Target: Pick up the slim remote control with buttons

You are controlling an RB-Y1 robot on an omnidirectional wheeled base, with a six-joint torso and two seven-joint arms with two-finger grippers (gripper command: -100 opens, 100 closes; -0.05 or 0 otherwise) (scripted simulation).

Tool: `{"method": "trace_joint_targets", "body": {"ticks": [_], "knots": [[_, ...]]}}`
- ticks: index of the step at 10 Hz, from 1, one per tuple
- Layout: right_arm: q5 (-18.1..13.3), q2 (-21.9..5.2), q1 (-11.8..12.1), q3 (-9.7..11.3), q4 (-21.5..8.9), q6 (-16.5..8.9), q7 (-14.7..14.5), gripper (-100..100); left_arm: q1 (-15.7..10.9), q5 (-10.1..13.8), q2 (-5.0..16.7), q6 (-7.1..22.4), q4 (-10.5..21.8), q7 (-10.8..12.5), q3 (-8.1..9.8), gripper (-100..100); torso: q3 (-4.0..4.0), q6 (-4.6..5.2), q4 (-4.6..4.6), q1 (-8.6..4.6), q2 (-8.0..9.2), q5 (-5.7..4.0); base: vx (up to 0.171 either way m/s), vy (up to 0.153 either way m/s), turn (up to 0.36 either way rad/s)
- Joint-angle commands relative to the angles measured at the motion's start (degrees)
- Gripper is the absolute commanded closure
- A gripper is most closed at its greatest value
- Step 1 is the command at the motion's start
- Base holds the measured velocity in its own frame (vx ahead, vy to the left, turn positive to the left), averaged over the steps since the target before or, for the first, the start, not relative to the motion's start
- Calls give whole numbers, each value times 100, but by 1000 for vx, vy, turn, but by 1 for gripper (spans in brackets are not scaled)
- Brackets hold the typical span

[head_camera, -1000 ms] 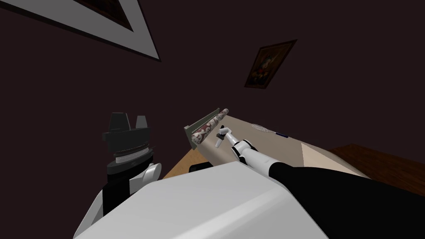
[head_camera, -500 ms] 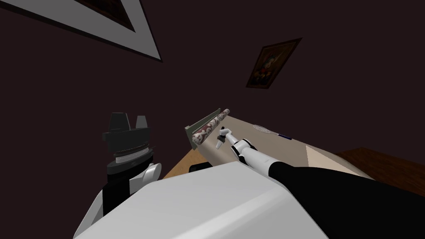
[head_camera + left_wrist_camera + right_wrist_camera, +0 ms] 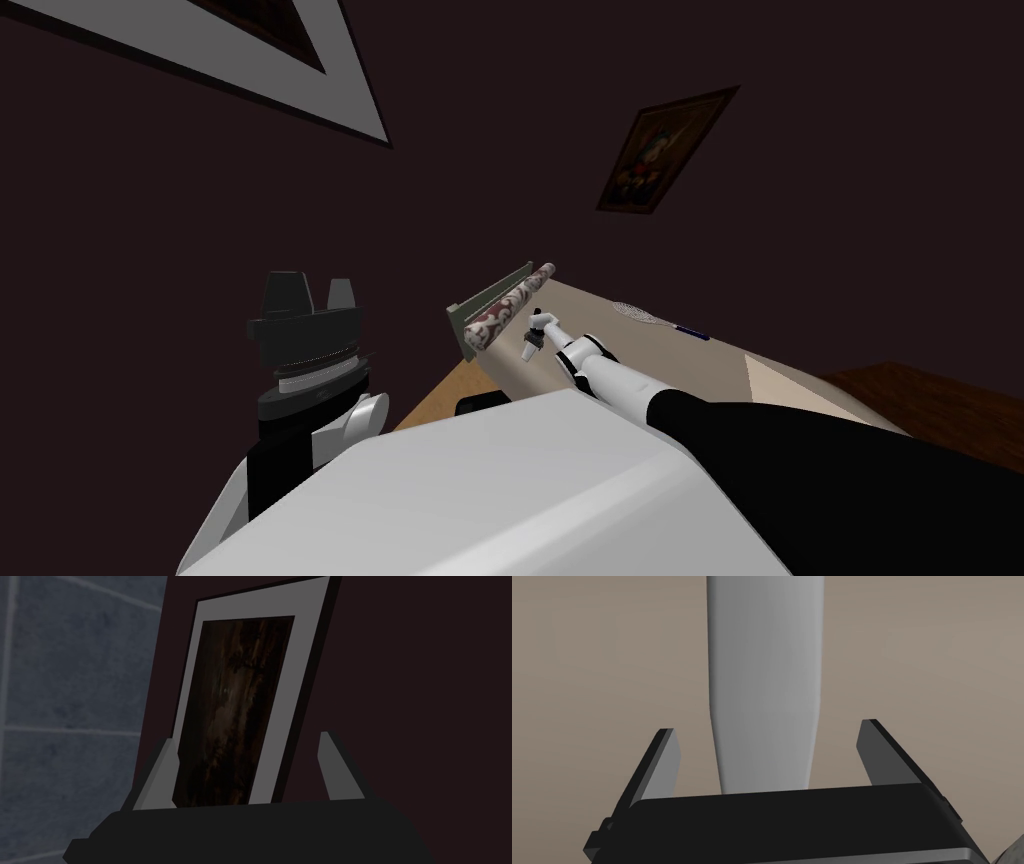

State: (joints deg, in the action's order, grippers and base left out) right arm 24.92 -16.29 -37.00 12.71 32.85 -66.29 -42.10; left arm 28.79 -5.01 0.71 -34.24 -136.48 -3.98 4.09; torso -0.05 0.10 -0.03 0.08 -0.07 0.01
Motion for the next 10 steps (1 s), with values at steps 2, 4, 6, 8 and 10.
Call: {"method": "trace_joint_targets", "body": {"ticks": [2,4,6,8,10], "knots": [[-57,70,95,-1,-59,157,46,-100,0,0,0,0,0,0,0,0,2,0,1,-1,3,0,8,-9,28],[-114,141,190,-2,-120,315,91,-100,0,0,0,0,0,0,0,0,-2,0,-1,-13,-4,-3,33,-37,40],[-96,125,143,-4,-130,277,76,100,0,0,0,0,0,0,0,0,-1,1,-1,-10,-2,-2,7,-8,5],[-96,120,146,-4,-132,271,77,100,0,0,0,0,0,0,0,0,0,-4,0,-4,0,-4,0,0,0],[-96,120,146,-4,-133,271,76,100,0,0,0,0,0,0,0,0,0,-4,1,-2,-1,-3,0,0,0]]}}
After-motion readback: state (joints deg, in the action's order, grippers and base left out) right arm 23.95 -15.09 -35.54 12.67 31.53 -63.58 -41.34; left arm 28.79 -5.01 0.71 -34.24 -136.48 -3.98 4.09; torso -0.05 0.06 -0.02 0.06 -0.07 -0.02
